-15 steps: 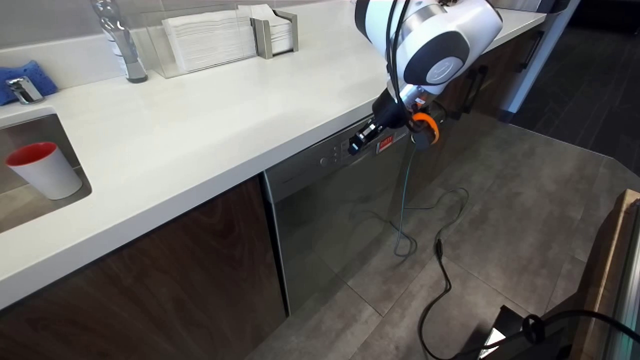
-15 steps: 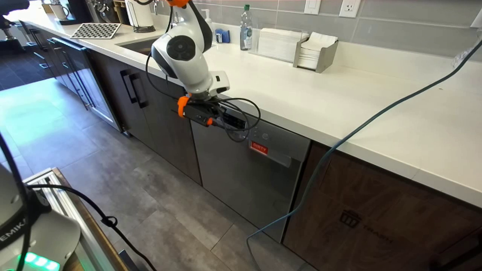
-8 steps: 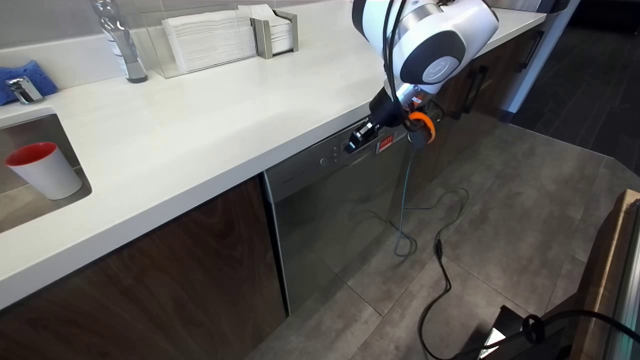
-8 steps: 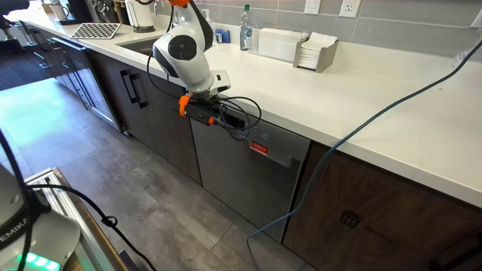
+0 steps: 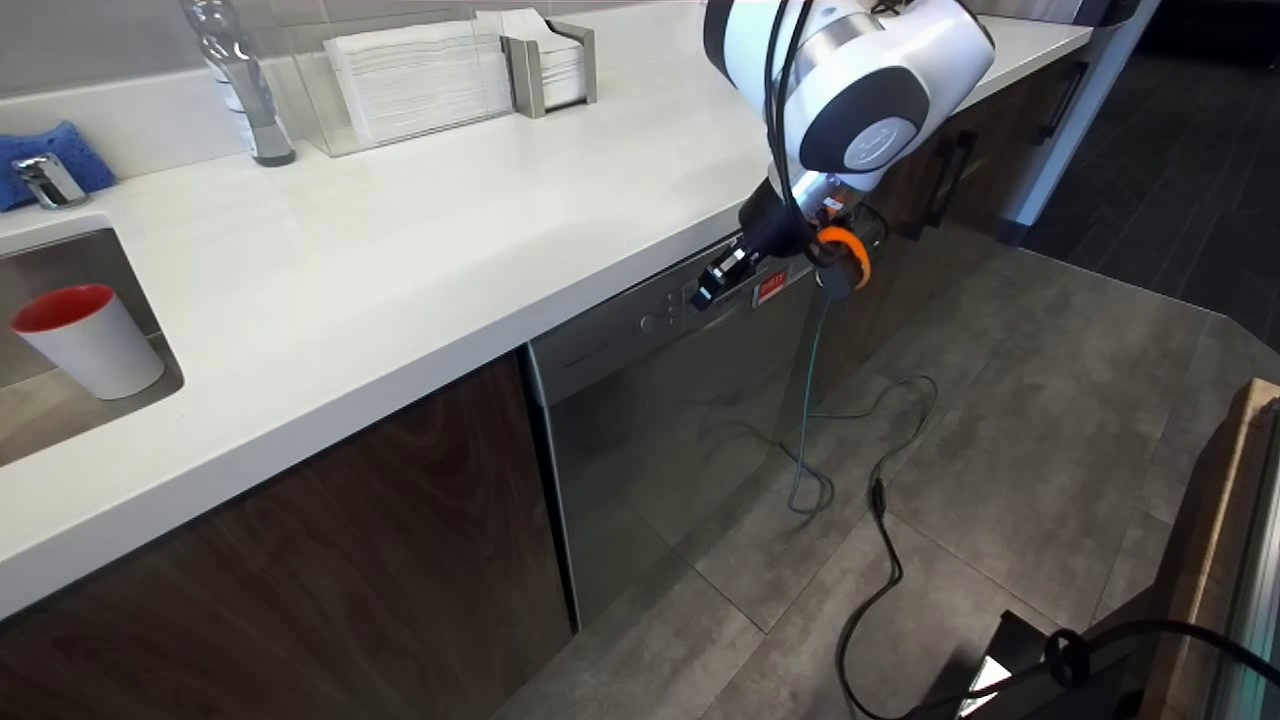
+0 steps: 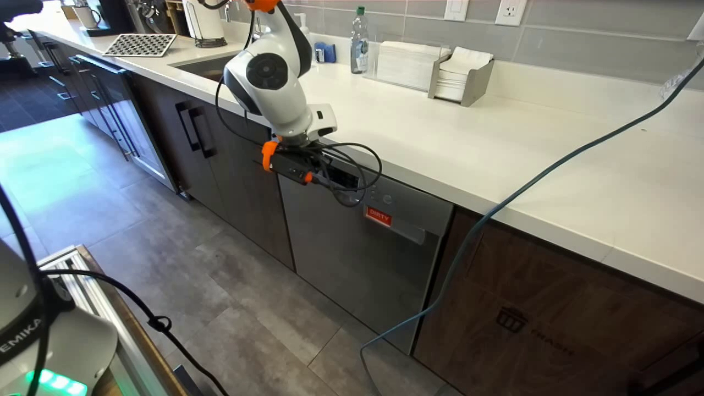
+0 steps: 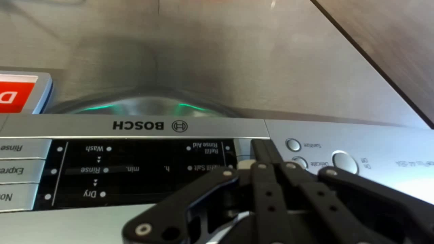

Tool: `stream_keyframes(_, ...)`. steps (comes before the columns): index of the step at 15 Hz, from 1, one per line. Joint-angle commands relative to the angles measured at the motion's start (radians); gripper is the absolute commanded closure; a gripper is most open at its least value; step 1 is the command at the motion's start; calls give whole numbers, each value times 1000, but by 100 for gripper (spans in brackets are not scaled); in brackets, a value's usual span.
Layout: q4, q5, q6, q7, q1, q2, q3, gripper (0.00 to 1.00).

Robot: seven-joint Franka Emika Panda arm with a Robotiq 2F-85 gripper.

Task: Press a button on the dishwasher

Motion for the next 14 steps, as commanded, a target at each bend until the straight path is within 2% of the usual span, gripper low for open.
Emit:
stream_keyframes(1,22,-23,-6,8,-6,27,2,100)
stream_keyframes(14,46,20,-9,-39,7,23,-15,100)
